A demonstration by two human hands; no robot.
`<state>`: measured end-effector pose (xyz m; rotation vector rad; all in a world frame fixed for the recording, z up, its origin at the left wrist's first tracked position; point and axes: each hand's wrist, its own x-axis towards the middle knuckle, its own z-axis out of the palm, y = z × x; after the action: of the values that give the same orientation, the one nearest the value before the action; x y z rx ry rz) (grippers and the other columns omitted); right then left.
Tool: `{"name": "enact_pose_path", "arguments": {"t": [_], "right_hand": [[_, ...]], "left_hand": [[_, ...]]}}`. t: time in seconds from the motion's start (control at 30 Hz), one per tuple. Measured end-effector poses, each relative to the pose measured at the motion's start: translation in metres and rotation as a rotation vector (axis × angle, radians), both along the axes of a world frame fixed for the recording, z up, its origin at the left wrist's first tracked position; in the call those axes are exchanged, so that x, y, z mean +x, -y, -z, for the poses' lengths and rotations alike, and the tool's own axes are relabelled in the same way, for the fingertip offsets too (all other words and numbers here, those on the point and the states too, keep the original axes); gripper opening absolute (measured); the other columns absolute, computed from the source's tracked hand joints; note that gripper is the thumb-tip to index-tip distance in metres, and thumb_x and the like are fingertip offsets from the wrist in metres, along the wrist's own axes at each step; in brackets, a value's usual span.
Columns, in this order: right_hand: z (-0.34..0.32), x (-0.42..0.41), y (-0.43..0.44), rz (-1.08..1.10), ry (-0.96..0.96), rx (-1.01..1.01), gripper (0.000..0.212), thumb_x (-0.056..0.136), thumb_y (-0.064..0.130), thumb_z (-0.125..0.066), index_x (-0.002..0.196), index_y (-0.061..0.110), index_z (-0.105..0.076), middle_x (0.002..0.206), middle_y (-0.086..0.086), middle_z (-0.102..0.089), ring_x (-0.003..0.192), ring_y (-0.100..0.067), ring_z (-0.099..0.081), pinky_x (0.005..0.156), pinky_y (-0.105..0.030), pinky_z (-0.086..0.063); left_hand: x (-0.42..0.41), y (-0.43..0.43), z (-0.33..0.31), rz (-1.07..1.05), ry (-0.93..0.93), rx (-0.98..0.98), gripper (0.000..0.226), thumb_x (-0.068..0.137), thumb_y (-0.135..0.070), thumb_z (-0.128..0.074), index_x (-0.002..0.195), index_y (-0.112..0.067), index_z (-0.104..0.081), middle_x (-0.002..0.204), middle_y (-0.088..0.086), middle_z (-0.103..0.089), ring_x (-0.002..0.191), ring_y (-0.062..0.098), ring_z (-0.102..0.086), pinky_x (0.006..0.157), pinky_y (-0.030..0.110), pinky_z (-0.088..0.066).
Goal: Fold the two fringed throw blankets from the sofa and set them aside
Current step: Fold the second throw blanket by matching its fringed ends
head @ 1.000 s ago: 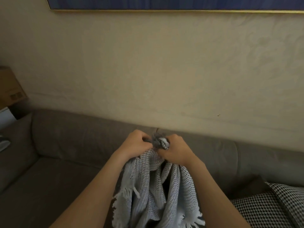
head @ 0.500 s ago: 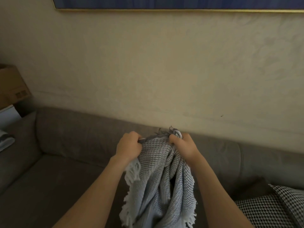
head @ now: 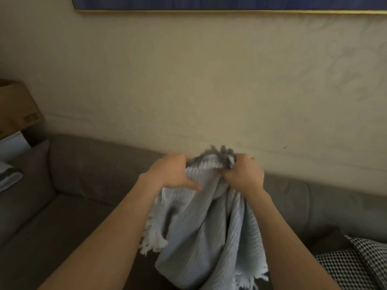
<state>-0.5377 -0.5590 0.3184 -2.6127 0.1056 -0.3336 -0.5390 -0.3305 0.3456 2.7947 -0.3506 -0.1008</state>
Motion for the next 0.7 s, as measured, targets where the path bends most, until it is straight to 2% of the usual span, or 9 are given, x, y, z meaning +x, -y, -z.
{"name": "enact_pose_path", "arguments": {"t": [0.07,0.13,0.2,0.27,0.37,0.47,0.53,0.6,0.7], "right_hand": [[-0.004,-0.003,-0.011,0.146,0.251,0.023,0.024,0.087,0.033,-0.075,0.097,0.016,-0.061,0.073,-0.005,-0.062,0.071,-0.035,-0.060,0.059,-0.034,-0.039],[0.001,0.001,-0.015,0.064,0.329,0.050,0.023,0.089,0.032,-0.073,0.099,0.016,-0.061,0.070,-0.004,-0.060,0.067,-0.035,-0.059,0.056,-0.036,-0.043],[0.002,0.009,-0.008,-0.175,0.077,0.073,0.029,0.087,0.040,-0.079,0.097,0.016,-0.066,0.076,-0.005,-0.068,0.071,-0.030,-0.064,0.061,-0.039,-0.053],[-0.001,0.015,0.001,-0.296,-0.139,0.143,0.032,0.084,0.044,-0.084,0.080,0.019,-0.064,0.072,-0.003,-0.067,0.065,-0.021,-0.063,0.059,-0.036,-0.051],[-0.002,0.019,0.004,-0.066,0.065,0.317,0.029,0.088,0.036,-0.077,0.084,0.011,-0.064,0.068,-0.004,-0.066,0.062,-0.021,-0.064,0.048,-0.037,-0.046],[0.002,0.016,0.006,0.100,0.090,0.362,0.035,0.092,0.037,-0.071,0.118,0.016,-0.061,0.087,-0.001,-0.068,0.072,-0.018,-0.063,0.055,-0.030,-0.044],[0.006,0.018,0.009,0.152,-0.036,0.431,0.038,0.096,0.032,-0.067,0.124,0.009,-0.058,0.100,-0.008,-0.067,0.084,-0.027,-0.064,0.068,-0.033,-0.048],[0.009,0.017,0.012,0.183,-0.151,0.454,0.017,0.100,0.019,-0.059,0.096,0.003,-0.059,0.088,-0.011,-0.060,0.076,-0.026,-0.059,0.062,-0.029,-0.044],[0.019,0.008,0.008,0.163,-0.268,0.398,0.036,0.097,0.006,-0.055,0.067,0.012,-0.037,0.068,-0.005,-0.043,0.056,-0.017,-0.039,0.046,-0.025,-0.028]], "left_hand": [[0.003,0.007,0.006,-0.100,0.186,0.033,0.039,0.088,-0.055,-0.078,0.084,-0.019,-0.065,0.082,0.004,-0.071,0.082,0.032,-0.070,0.062,0.035,-0.045],[0.003,0.010,0.001,-0.239,0.444,-0.037,0.006,0.097,-0.029,-0.071,0.100,-0.024,-0.072,0.094,0.006,-0.075,0.092,0.036,-0.072,0.065,0.036,-0.045],[0.003,0.007,-0.005,-0.361,0.549,-0.102,0.022,0.095,-0.018,-0.070,0.112,-0.029,-0.076,0.105,0.003,-0.076,0.095,0.035,-0.072,0.070,0.039,-0.050],[0.002,0.002,-0.004,-0.438,0.541,-0.136,0.028,0.093,-0.015,-0.070,0.115,-0.031,-0.077,0.109,0.001,-0.076,0.097,0.033,-0.072,0.074,0.040,-0.053],[0.000,0.004,0.005,-0.535,0.528,-0.244,0.025,0.091,-0.014,-0.070,0.112,-0.026,-0.078,0.103,0.005,-0.077,0.092,0.035,-0.072,0.073,0.043,-0.058],[0.005,-0.005,0.012,-0.646,0.331,-0.316,0.014,0.088,-0.026,-0.069,0.097,-0.018,-0.076,0.093,0.011,-0.074,0.082,0.038,-0.070,0.069,0.044,-0.061],[0.009,-0.013,0.016,-0.644,0.065,-0.339,0.032,0.085,-0.045,-0.073,0.089,-0.013,-0.072,0.089,0.010,-0.072,0.078,0.033,-0.069,0.065,0.038,-0.058],[0.010,-0.014,0.023,-0.580,-0.128,-0.336,0.049,0.082,-0.057,-0.075,0.090,-0.009,-0.070,0.091,0.011,-0.072,0.079,0.030,-0.070,0.065,0.035,-0.056],[0.005,-0.009,0.036,-0.507,-0.331,-0.349,0.055,0.081,-0.054,-0.081,0.101,-0.004,-0.069,0.094,0.011,-0.072,0.079,0.025,-0.070,0.060,0.029,-0.052]]}}
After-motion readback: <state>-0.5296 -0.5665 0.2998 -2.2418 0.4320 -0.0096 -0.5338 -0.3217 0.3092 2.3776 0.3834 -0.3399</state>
